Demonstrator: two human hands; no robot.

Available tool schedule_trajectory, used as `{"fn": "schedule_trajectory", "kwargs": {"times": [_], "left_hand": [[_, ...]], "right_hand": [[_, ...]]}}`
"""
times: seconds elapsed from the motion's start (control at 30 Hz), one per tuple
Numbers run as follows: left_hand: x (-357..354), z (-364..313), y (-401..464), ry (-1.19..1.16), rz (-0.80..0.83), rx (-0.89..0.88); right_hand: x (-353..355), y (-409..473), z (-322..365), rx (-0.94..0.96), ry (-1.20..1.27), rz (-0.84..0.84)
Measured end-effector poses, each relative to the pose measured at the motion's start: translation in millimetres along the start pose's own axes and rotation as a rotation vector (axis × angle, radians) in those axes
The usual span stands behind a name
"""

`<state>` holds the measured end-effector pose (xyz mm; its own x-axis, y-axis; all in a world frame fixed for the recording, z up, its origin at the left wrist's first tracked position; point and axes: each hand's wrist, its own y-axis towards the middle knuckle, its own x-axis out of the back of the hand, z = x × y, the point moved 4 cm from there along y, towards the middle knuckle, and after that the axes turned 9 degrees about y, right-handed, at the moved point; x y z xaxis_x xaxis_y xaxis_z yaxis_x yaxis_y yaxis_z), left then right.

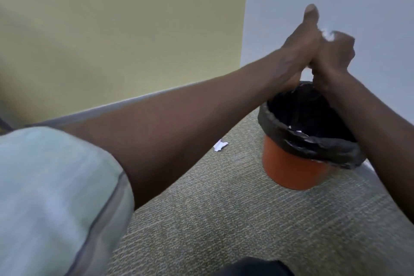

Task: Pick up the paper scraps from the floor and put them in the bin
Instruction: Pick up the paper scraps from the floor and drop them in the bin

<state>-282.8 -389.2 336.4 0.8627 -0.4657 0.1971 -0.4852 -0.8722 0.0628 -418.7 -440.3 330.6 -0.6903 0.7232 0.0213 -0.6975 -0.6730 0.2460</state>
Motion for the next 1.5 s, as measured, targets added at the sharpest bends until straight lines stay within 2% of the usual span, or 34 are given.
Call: {"fn": "schedule_trajectory", "kwargs": {"times": [0.07, 0.13, 0.23, 0.3, 0.4, 0.57, 0.73, 0.9, 1.03, 1.13, 1.23, 1.37, 1.43, 1.5], "left_hand": [[-4, -2, 9, -0.027, 0.021, 0.121], [-2, -5, 14, -0.068, 0.029, 0.213], [14, 10, 9, -0.136, 0.012, 0.242], [35, 18, 1, -0.12, -0.005, 0.235], [78, 26, -15, -0.091, -0.05, 0.219], [175, 48, -55, -0.082, -0.149, 0.296], [279, 96, -122, -0.041, -0.235, 0.397], [364, 171, -199, -0.07, -0.415, 0.485], [408, 227, -260, -0.146, -0.56, 0.521], [426, 268, -309, -0.117, -0.691, 0.519], [434, 321, -364, 0.035, -0.815, 0.57], [428, 373, -440, 0.531, -0.921, 0.587], [421, 395, -473, 0.77, -0.941, 0.559], [414, 417, -502, 0.99, -0.942, 0.616]], "right_hand": [[18, 8, -28, 0.042, -0.252, -0.034], [21, 12, -55, -0.009, -0.409, 0.047], [18, 8, -85, -0.182, -0.498, 0.25], [15, 2, -89, -0.208, -0.512, 0.261], [-3, -9, -73, -0.102, -0.55, 0.261], [-74, -50, -31, 0.133, -0.603, 0.396], [-182, -133, -11, 0.32, -0.708, 0.733], [-279, -234, -17, 0.483, -0.867, 1.059], [-330, -309, -41, 0.523, -0.892, 1.241], [-354, -364, -69, 0.513, -0.864, 1.342], [-361, -423, -109, 0.45, -0.82, 1.428], [-351, -508, -162, 0.396, -0.844, 1.632], [-343, -544, -179, 0.442, -0.838, 1.694], [-336, -571, -189, 0.505, -0.819, 1.703]]}}
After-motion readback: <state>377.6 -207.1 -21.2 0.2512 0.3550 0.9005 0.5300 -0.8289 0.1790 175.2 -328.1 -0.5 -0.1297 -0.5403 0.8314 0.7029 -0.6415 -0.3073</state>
